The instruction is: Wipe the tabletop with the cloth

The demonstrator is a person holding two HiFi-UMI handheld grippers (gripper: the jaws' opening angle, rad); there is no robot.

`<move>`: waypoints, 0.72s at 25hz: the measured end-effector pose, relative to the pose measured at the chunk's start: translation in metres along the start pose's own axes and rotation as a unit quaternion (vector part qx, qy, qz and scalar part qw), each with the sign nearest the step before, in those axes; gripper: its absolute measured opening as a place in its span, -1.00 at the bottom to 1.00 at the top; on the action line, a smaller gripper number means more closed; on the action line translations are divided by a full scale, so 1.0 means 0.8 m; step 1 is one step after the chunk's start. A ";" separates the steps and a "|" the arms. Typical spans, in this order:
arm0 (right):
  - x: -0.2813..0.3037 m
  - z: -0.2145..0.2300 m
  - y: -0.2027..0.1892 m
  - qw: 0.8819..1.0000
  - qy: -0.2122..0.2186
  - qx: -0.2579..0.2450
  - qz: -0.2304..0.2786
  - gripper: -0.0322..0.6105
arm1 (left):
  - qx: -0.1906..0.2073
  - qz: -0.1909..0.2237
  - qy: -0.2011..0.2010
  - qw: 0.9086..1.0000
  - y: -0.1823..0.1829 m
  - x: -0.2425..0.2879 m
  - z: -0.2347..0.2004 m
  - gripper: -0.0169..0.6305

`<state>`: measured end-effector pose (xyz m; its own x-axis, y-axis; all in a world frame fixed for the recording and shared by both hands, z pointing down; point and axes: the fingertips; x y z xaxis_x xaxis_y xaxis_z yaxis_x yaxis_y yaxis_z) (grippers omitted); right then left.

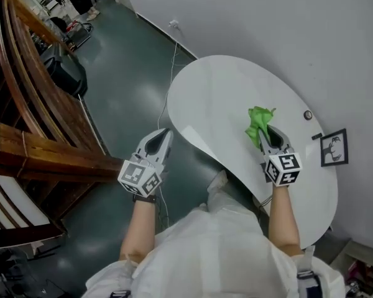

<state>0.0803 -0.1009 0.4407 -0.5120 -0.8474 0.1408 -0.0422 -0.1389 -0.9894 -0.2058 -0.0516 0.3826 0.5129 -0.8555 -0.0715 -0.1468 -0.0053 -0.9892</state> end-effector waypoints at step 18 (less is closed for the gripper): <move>0.078 0.261 -0.113 0.968 -0.218 0.067 -0.108 -0.65 | 0.009 -0.076 -0.170 0.982 -0.086 0.323 -0.023 -0.88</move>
<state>0.2315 -0.2486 0.5460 -0.0911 -0.9225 0.3750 0.0191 -0.3782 -0.9255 -0.0785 -0.2816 0.4346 0.7810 -0.6231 0.0420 -0.0336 -0.1090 -0.9935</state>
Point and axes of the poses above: the fingertips, and each gripper's own axes: x forward along the fingers, z to its right, y out of its top, and after that the axes turned 10 degrees about z, right-handed
